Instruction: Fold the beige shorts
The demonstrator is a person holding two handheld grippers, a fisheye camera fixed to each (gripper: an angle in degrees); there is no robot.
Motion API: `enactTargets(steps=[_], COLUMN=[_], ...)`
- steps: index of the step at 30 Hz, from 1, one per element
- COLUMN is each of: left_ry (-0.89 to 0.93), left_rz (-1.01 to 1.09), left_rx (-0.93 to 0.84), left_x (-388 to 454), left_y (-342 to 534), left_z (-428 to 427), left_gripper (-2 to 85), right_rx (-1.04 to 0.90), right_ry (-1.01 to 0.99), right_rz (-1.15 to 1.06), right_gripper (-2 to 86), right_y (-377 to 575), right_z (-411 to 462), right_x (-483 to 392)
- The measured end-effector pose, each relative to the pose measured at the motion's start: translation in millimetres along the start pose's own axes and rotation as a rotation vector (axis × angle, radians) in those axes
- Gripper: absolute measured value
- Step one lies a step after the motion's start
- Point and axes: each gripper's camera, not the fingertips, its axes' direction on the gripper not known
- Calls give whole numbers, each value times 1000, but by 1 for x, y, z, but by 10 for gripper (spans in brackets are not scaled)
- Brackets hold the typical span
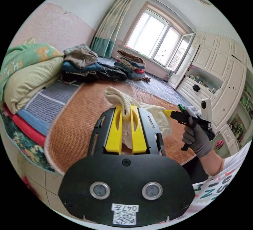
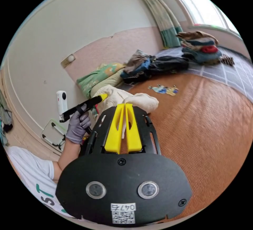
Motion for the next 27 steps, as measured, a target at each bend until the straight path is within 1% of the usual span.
enactTargets(steps=[2,4,5,6,7,8,9,10,11,13,15,17,19,20,22,24,26,27], left_ry=[-42,-135,-150,-175,-218,-252,-335,-403,-429,-408,-454,-419,-275,-243,-192,-215,-227,-222], left_rz=[43,92,92,71,4,-49,-166,-266,-313,-393,-397,-357,-228,-192,-123,-103,-53,12], left_rx=[19,19,8,-44,-115,-149,-222,-299,-329,-227,-191,-102,55,93,216,307,308,271], left_x=[-19,-51,-61,-86,-118,-137,-177,-211,-224,-236,-221,-187,-125,-110,-63,-36,-14,0], left_y=[-30,-70,-78,-93,-102,-104,-99,-88,-81,-53,-41,-36,-42,-44,-45,-33,-18,-6], left_z=[-33,-73,-80,-89,-92,-93,-95,-99,-103,-143,-162,-173,-171,-166,-137,-106,-67,-40], left_gripper=[48,50,51,54,63,68,108,136,144,152,154,140,83,62,3,-5,-8,-9], right_rx=[21,58,68,53,34,-36,-116,-150,-200,-211,-200,-168,-133,-115,-83,-30,-9,-12], right_ry=[-42,-62,-78,-107,-122,-161,-203,-220,-251,-273,-263,-311,-327,-300,-238,-152,-83,-33], right_rz=[-53,-100,-108,-96,-87,-62,-40,-31,-11,-1,14,77,111,95,51,0,-50,-96], right_gripper=[-10,-8,-5,1,11,31,55,67,70,70,61,47,34,27,20,16,17,19], right_y=[-33,-61,-77,-90,-94,-101,-102,-100,-93,-80,-69,-70,-79,-88,-106,-131,-153,-171], right_z=[35,72,101,133,151,190,225,239,258,263,254,242,228,218,199,173,159,155], right_x=[-35,-69,-88,-103,-108,-116,-119,-120,-117,-107,-85,-61,-46,-43,-44,-44,-45,-47])
